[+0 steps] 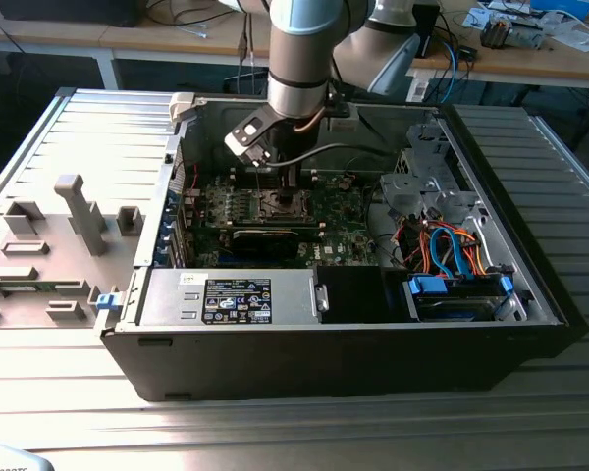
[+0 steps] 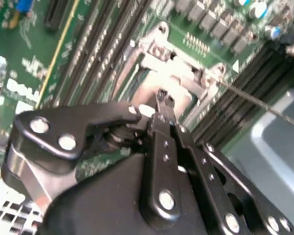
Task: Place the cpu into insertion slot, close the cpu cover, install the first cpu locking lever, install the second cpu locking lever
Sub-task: 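Close the cpu cover, then install the first cpu locking lever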
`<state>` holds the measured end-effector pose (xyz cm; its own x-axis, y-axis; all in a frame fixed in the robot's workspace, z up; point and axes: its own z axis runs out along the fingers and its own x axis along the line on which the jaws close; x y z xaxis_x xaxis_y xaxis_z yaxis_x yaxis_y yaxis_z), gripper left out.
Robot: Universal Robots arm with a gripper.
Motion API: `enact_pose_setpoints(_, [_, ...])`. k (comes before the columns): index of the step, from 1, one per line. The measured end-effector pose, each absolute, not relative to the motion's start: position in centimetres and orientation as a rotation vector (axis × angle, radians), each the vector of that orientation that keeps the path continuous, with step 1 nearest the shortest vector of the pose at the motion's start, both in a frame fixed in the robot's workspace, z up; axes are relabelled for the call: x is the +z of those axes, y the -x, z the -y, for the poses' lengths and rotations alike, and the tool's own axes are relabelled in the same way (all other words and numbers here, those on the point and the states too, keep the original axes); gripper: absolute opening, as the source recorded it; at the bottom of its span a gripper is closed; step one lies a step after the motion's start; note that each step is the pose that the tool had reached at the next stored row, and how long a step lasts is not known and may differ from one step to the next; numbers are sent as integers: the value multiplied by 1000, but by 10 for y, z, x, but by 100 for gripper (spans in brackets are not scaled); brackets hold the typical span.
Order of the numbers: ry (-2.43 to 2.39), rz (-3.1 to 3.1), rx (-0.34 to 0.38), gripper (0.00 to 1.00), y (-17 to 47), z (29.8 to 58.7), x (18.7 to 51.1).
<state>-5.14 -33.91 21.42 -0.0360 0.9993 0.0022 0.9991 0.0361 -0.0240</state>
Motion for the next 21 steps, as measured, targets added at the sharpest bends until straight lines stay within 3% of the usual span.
enact_pose_setpoints(6, [2168, 2248, 25, 11, 51, 339, 240])
enact_pose_setpoints(21, [2168, 2247, 24, 11, 51, 339, 241])
